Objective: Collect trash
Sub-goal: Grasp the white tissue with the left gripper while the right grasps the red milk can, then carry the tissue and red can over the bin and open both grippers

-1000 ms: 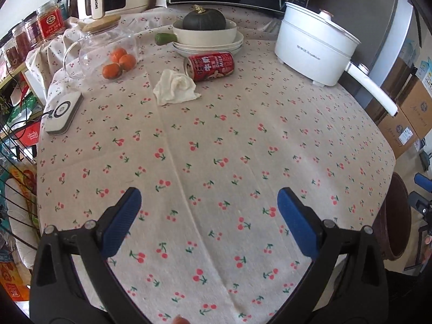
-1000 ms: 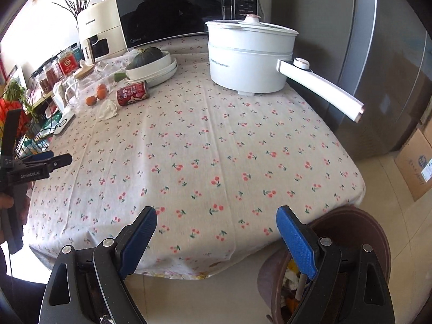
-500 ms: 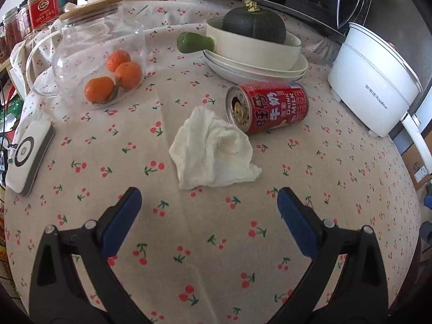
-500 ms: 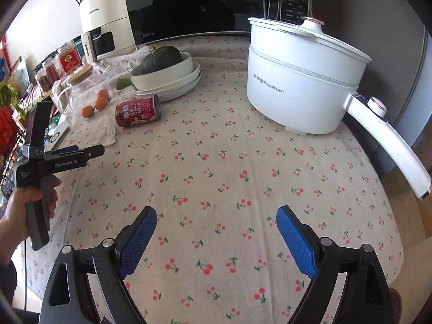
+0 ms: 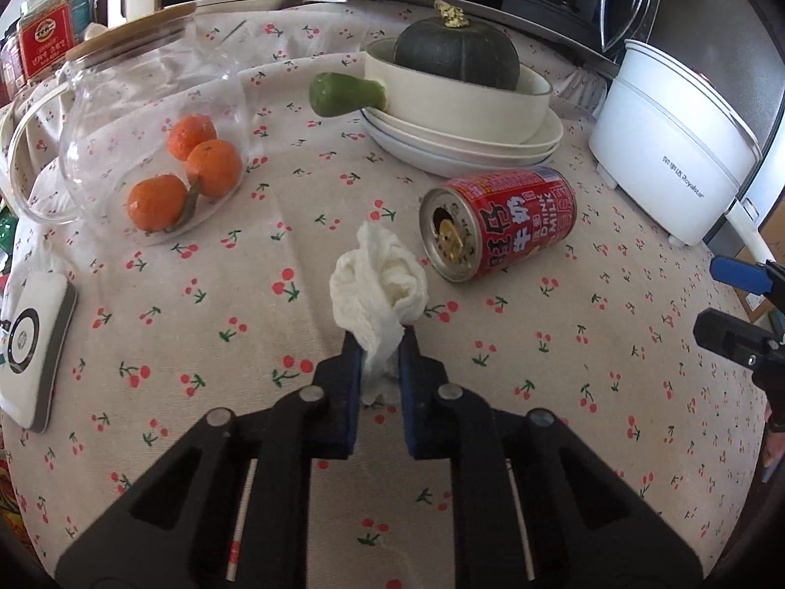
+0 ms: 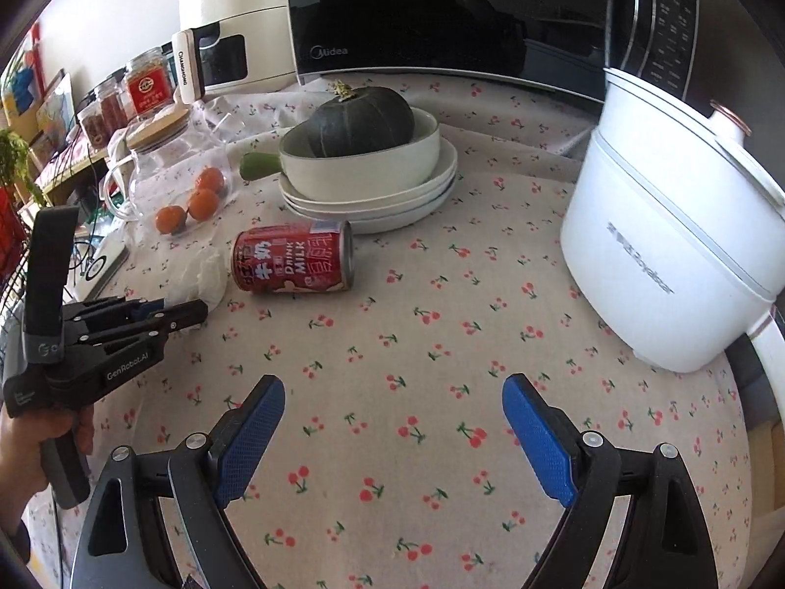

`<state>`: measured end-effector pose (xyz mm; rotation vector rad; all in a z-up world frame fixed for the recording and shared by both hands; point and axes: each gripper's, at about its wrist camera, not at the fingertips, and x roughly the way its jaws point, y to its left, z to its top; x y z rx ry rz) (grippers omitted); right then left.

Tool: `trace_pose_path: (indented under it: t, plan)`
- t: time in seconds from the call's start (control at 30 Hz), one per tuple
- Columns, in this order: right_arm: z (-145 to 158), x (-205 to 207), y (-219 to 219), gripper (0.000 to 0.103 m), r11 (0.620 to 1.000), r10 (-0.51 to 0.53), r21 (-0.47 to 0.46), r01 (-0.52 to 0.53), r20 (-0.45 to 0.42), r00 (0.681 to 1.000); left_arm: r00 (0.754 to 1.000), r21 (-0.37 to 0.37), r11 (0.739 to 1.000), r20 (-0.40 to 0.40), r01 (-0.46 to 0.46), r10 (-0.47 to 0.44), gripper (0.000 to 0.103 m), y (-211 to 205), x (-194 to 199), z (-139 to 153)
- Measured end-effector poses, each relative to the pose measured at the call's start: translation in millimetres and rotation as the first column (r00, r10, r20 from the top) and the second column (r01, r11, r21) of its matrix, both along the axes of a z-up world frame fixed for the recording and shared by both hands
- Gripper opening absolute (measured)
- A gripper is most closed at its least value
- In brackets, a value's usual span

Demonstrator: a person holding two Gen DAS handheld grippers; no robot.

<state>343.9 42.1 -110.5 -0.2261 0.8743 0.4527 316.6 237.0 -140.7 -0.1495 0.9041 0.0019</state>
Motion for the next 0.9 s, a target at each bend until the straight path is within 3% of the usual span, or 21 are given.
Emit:
trace_pose_path:
  t: [0.23, 0.3, 0.43, 0.53, 0.73, 0.9]
  plan:
    - [-10, 18, 61, 0.092, 0.997, 0.071, 0.029, -0.071, -0.002, 0.997, 0.998, -0.051, 0.997, 0.019, -0.056, 0.057, 0.014, 37, -21, 5]
    - [-14, 21, 74, 0.103, 0.996, 0.083, 0.017, -0.083, 0.006, 0.997, 0.998, -0.060, 0.996, 0.009, -0.064, 0.065, 0.014, 41, -23, 3]
    - [-23, 28, 94, 0.103, 0.994, 0.113, -0.011, -0.112, 0.022, 0.993, 0.998, -0.073, 0.995, -0.004, -0.064, 0.064, 0.015, 43, -26, -3]
    - [-30, 36, 102, 0.103, 0.994, 0.108, -0.030, -0.108, 0.019, 0.994, 0.998, -0.072, 0.996, -0.002, -0.059, 0.059, 0.015, 43, -27, -5]
    - [-37, 60, 111, 0.103, 0.997, 0.068, 0.022, -0.067, -0.030, 0.997, 0.998, -0.078, 0.995, -0.002, -0.059, 0.059, 0.014, 45, -28, -4]
    - [-40, 61, 108, 0.089, 1.000, 0.026, 0.008, -0.025, -0.047, 0.999, 0.998, -0.063, 0.996, -0.007, -0.057, 0.057, 0.014, 39, -29, -4]
